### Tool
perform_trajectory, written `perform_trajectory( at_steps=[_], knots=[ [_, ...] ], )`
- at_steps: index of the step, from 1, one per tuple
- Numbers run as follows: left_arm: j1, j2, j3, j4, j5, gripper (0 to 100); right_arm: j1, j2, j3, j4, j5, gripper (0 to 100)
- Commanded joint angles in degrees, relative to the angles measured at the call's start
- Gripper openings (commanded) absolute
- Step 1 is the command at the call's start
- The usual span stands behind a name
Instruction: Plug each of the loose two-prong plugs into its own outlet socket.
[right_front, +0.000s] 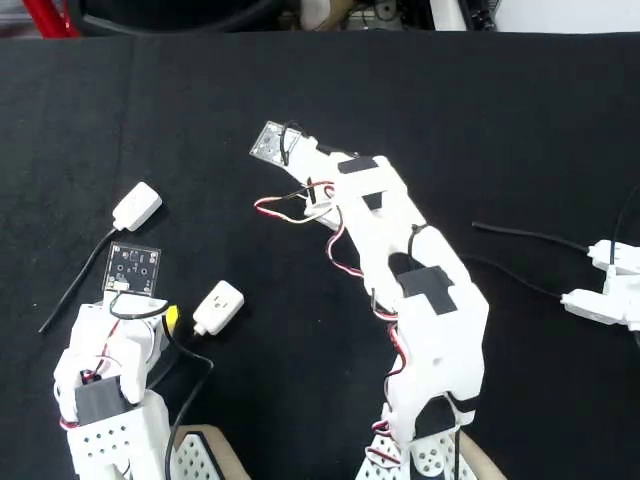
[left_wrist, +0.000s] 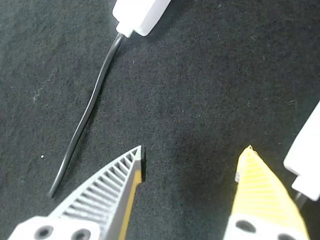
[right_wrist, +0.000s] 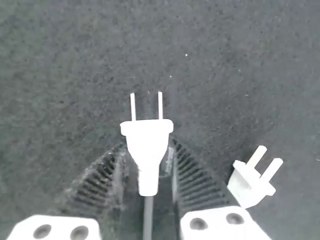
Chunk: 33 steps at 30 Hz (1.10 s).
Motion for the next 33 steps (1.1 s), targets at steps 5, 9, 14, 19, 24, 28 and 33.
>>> perform_trajectory(
  at_steps=[5,9,14,19,24,28,33],
  knots=[
    [0.5,-0.4,0.6,0.7,-0.4,30,-3.6,-6.1,-0.6,7.3,10.5,1.1],
    [0.5,-0.4,0.6,0.7,-0.4,30,-7.0,-10.3,-1.8,20.5,22.4,1.1],
    [0.5,-0.4,0.6,0.7,-0.4,30,-9.3,-9.5,-8.0,38.0,33.0,1.2],
    [0.7,-0.4,0.6,0.8,-1.1,30,-9.3,-5.4,-11.0,38.2,30.5,13.0],
    [1.0,-0.5,0.4,2.7,-4.4,30,-7.0,-5.8,-13.6,38.4,27.7,30.3],
    [1.0,-0.5,0.4,2.7,-4.4,30,-4.7,-11.0,-14.1,38.7,19.2,31.2],
    [1.0,-0.5,0.5,2.6,-4.4,30,-4.6,-19.6,-8.7,42.8,-9.6,23.0]
  ],
)
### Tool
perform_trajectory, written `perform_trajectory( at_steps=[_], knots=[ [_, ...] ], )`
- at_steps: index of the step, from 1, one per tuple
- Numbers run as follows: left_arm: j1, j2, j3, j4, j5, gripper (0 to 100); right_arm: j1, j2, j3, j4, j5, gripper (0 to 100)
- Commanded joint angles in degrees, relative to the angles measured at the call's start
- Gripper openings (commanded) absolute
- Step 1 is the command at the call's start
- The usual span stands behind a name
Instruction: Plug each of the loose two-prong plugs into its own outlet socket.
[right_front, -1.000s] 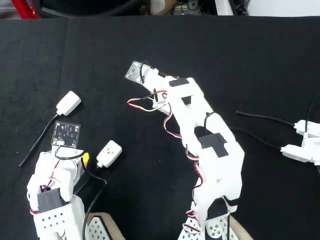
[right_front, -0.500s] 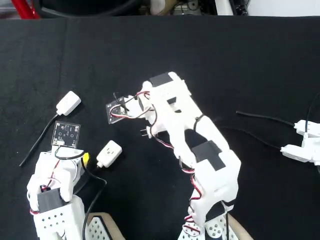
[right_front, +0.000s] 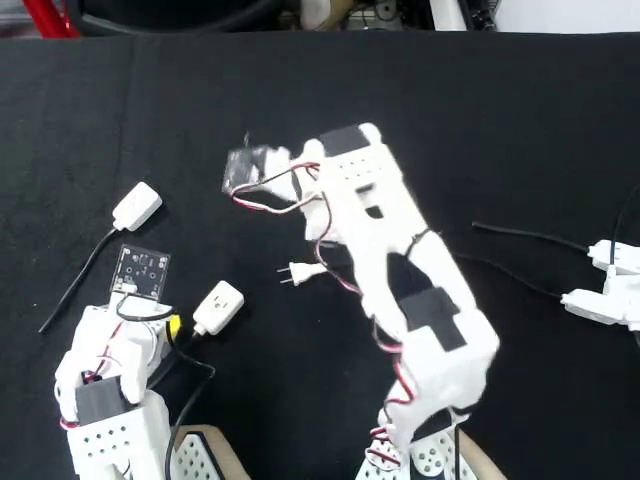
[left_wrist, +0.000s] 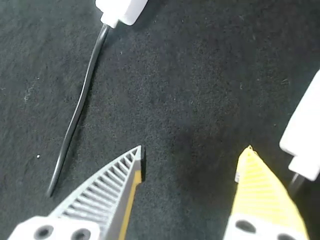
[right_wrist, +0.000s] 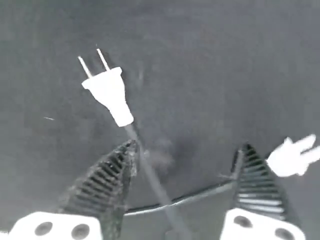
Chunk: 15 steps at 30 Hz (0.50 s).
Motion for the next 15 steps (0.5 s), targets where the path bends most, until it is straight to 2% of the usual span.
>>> perform_trajectory(
  at_steps=[1,4,6,15],
  knots=[
    [0.7,-0.5,0.5,0.2,-0.4,30,0.7,-7.7,4.0,2.5,-23.9,21.2],
    [0.7,-0.5,0.5,0.2,-0.4,30,0.1,-9.3,10.9,0.3,-36.7,16.7],
    [0.7,-0.5,0.5,0.2,-0.4,30,-1.2,-9.3,15.4,-1.0,-41.4,15.5],
    [0.7,-0.5,0.5,0.3,-0.4,30,-9.9,-9.8,27.6,-2.7,-47.4,15.2]
  ],
)
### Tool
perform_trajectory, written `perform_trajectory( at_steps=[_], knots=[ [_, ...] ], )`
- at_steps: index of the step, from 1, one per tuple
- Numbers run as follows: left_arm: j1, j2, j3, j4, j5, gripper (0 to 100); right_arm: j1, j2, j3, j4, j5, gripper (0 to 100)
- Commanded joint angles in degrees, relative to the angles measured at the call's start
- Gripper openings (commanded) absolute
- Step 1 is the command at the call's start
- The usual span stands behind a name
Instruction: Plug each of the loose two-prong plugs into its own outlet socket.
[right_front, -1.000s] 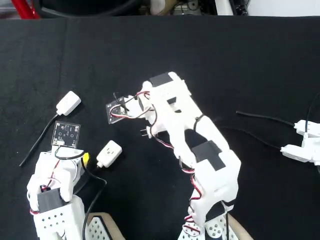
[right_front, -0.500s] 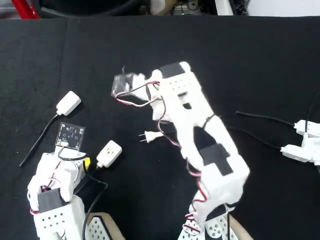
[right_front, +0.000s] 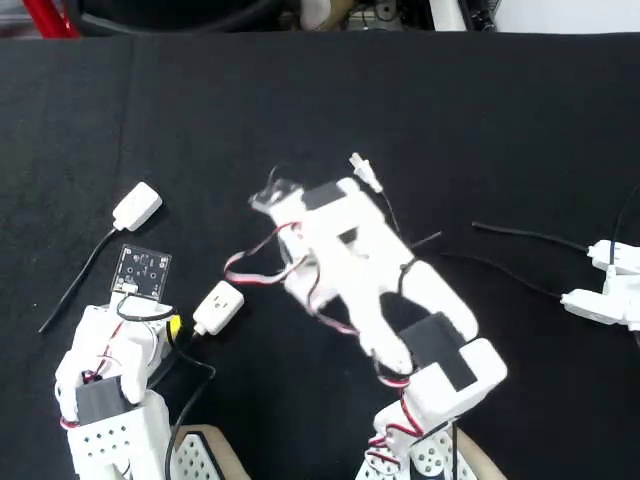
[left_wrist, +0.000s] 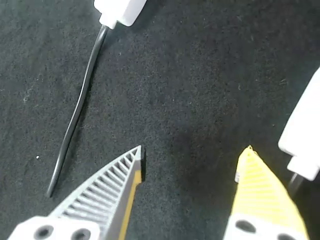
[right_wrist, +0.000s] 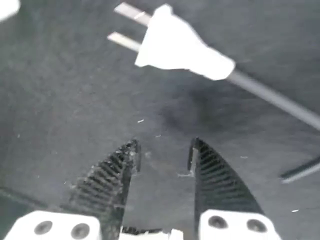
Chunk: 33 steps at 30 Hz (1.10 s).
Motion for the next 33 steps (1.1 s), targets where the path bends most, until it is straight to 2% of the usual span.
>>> perform_trajectory(
  at_steps=[1,8,12,22,33],
  knots=[
    [0.6,-0.5,0.5,0.3,-0.4,30,-1.8,-3.4,0.6,-0.5,-4.0,15.2],
    [0.6,-0.5,0.5,0.3,-0.5,30,3.8,-3.5,-3.5,-0.6,-23.0,15.2],
    [0.6,-0.5,0.5,0.2,-0.5,30,3.7,-3.5,-6.4,-0.7,-31.2,15.3],
    [0.6,-0.5,0.5,0.2,-0.5,30,-0.1,-2.9,-8.1,-6.7,-43.4,15.6],
    [0.6,-0.5,0.5,0.2,-0.5,30,-0.2,-2.9,6.0,-23.6,-52.6,15.2]
  ],
)
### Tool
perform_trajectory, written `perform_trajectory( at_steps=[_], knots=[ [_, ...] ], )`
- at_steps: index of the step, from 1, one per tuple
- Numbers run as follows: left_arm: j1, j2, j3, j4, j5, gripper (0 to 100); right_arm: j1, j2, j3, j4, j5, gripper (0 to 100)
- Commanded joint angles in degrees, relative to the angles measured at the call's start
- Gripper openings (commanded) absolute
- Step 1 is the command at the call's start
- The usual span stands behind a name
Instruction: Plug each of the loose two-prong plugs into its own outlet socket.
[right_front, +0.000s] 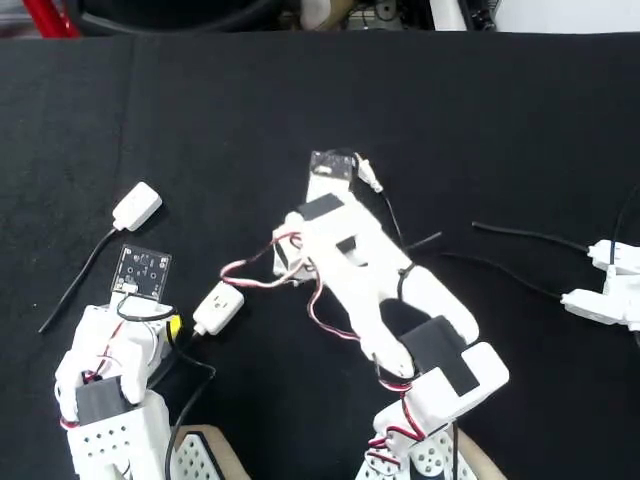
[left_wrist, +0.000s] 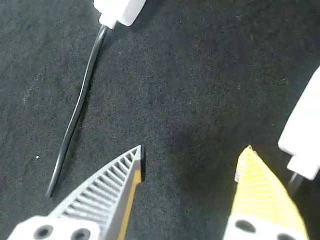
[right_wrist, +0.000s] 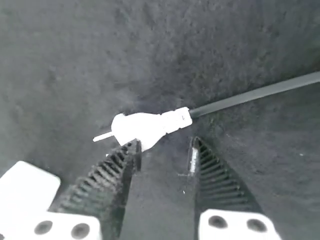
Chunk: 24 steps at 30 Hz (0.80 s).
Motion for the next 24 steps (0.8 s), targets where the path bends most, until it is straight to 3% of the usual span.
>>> perform_trajectory(
  at_steps=[1,13,18,24],
  knots=[
    [0.6,-0.5,0.5,0.2,-0.4,30,-0.7,-1.7,2.3,-4.1,-3.2,15.2],
    [0.6,-0.5,0.5,0.3,-0.4,30,0.2,-1.6,3.7,-12.6,-4.2,15.5],
    [0.6,-0.5,0.5,0.3,-0.4,30,3.2,-1.6,3.7,-15.2,-10.9,15.3],
    [0.6,-0.5,0.5,0.3,-0.4,30,3.3,0.5,4.3,-17.0,-10.9,15.2]
  ],
)
